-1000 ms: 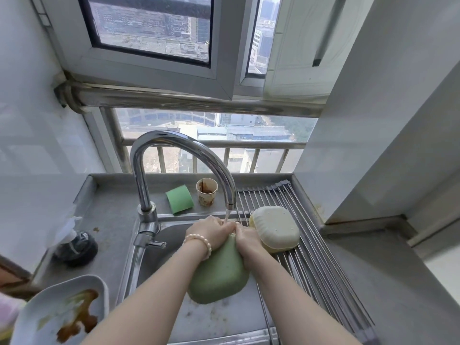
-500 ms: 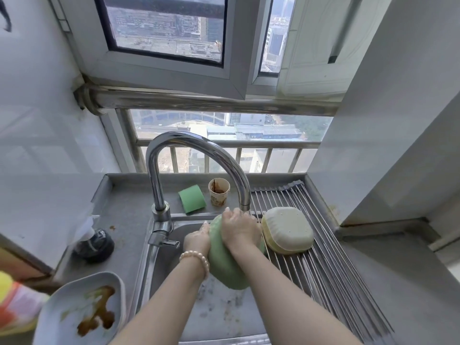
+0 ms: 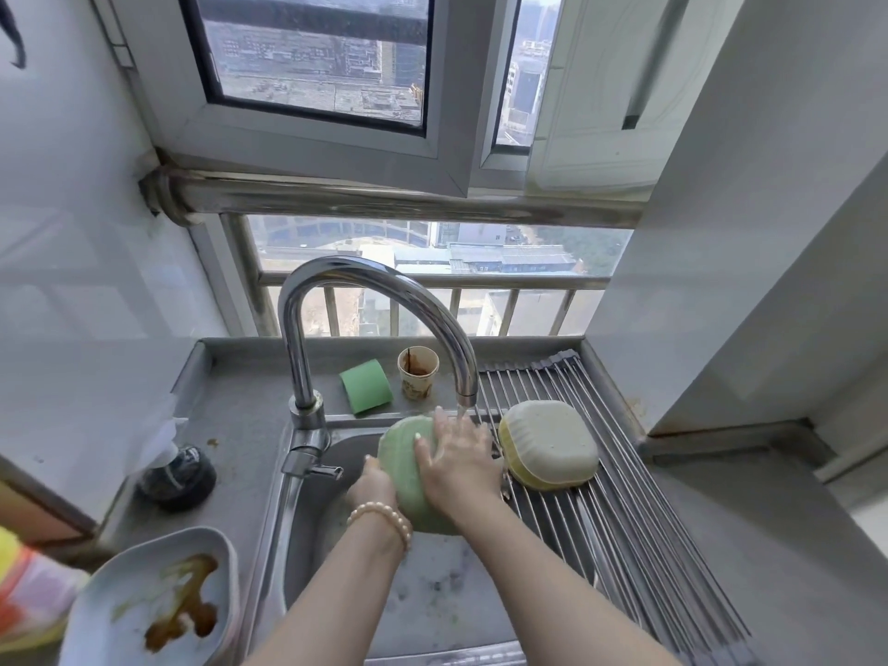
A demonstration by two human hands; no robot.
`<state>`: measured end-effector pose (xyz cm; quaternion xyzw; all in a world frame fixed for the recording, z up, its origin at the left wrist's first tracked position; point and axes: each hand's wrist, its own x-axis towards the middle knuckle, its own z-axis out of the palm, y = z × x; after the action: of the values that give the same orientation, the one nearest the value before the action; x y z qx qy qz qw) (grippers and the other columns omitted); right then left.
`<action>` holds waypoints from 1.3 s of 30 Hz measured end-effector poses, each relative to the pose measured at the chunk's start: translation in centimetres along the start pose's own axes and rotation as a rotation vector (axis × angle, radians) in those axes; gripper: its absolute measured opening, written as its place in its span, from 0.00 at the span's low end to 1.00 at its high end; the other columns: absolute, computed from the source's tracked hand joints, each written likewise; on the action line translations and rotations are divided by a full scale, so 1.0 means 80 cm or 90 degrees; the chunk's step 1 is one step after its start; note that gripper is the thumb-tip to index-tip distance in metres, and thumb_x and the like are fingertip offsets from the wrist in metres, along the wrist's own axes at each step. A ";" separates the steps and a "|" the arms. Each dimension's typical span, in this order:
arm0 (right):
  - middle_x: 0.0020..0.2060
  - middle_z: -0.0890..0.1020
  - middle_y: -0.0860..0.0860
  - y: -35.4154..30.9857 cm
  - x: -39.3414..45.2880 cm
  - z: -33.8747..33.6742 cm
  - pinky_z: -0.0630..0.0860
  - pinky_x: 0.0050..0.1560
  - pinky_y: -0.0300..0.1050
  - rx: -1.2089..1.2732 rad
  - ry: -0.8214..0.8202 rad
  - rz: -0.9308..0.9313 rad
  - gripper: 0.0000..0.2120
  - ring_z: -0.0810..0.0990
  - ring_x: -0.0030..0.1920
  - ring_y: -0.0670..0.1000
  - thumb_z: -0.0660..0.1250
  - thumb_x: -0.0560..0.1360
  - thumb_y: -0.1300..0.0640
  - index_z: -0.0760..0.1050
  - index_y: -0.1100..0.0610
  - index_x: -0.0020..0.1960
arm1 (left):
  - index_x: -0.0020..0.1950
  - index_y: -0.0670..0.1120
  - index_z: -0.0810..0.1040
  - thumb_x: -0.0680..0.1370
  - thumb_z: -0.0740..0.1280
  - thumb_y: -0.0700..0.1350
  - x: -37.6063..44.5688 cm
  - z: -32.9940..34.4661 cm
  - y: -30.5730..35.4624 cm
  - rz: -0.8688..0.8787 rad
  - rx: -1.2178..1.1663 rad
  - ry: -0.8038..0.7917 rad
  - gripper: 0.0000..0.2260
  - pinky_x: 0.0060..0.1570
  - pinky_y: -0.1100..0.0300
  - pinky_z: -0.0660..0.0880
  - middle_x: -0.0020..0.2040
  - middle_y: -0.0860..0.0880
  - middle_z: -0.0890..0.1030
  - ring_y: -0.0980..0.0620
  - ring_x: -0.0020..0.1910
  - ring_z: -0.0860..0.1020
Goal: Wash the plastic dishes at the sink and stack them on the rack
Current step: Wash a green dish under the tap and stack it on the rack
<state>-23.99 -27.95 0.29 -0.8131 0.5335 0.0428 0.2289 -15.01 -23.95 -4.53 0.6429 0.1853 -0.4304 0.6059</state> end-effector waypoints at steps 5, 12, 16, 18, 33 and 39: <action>0.76 0.59 0.52 -0.006 -0.040 0.029 0.60 0.64 0.76 -0.131 0.198 -0.235 0.26 0.56 0.76 0.60 0.49 0.80 0.42 0.60 0.48 0.75 | 0.52 0.38 0.77 0.80 0.62 0.48 0.002 -0.006 0.011 -0.013 -0.128 -0.021 0.13 0.40 0.53 0.77 0.40 0.44 0.79 0.45 0.37 0.78; 0.74 0.60 0.56 0.006 0.019 -0.010 0.66 0.66 0.55 0.042 -0.034 0.077 0.44 0.61 0.72 0.61 0.47 0.71 0.25 0.51 0.50 0.78 | 0.38 0.40 0.77 0.77 0.64 0.50 0.008 -0.006 -0.020 0.001 -0.074 -0.025 0.15 0.53 0.42 0.78 0.46 0.39 0.81 0.42 0.45 0.80; 0.62 0.77 0.55 0.022 0.033 -0.022 0.72 0.62 0.51 0.274 0.001 0.135 0.38 0.76 0.61 0.56 0.55 0.71 0.27 0.72 0.55 0.67 | 0.45 0.38 0.78 0.76 0.67 0.53 -0.003 -0.010 -0.012 0.011 -0.066 -0.024 0.16 0.54 0.42 0.77 0.46 0.41 0.81 0.42 0.46 0.80; 0.61 0.79 0.55 0.027 0.038 -0.027 0.70 0.62 0.47 0.319 0.013 0.150 0.28 0.76 0.60 0.57 0.55 0.77 0.36 0.76 0.57 0.60 | 0.37 0.40 0.73 0.76 0.67 0.58 -0.015 -0.011 -0.003 0.096 0.096 0.006 0.21 0.55 0.47 0.76 0.46 0.42 0.79 0.42 0.47 0.78; 0.60 0.78 0.62 0.046 0.044 -0.036 0.68 0.58 0.44 0.276 -0.006 0.153 0.18 0.74 0.62 0.58 0.52 0.81 0.58 0.77 0.66 0.59 | 0.57 0.46 0.77 0.71 0.60 0.71 -0.042 0.024 0.030 0.400 0.774 -0.109 0.31 0.54 0.54 0.73 0.57 0.44 0.79 0.42 0.56 0.77; 0.50 0.82 0.55 0.030 0.026 -0.025 0.69 0.46 0.44 0.228 0.103 0.132 0.18 0.78 0.52 0.57 0.56 0.78 0.48 0.80 0.57 0.51 | 0.55 0.39 0.80 0.77 0.64 0.54 -0.029 0.026 0.036 0.220 0.495 -0.107 0.19 0.49 0.59 0.71 0.59 0.38 0.79 0.40 0.58 0.77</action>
<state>-25.56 -31.33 0.63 -0.7013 0.6297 -0.0946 0.3205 -14.76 -25.78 -0.71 0.8076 -0.1509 -0.4114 0.3946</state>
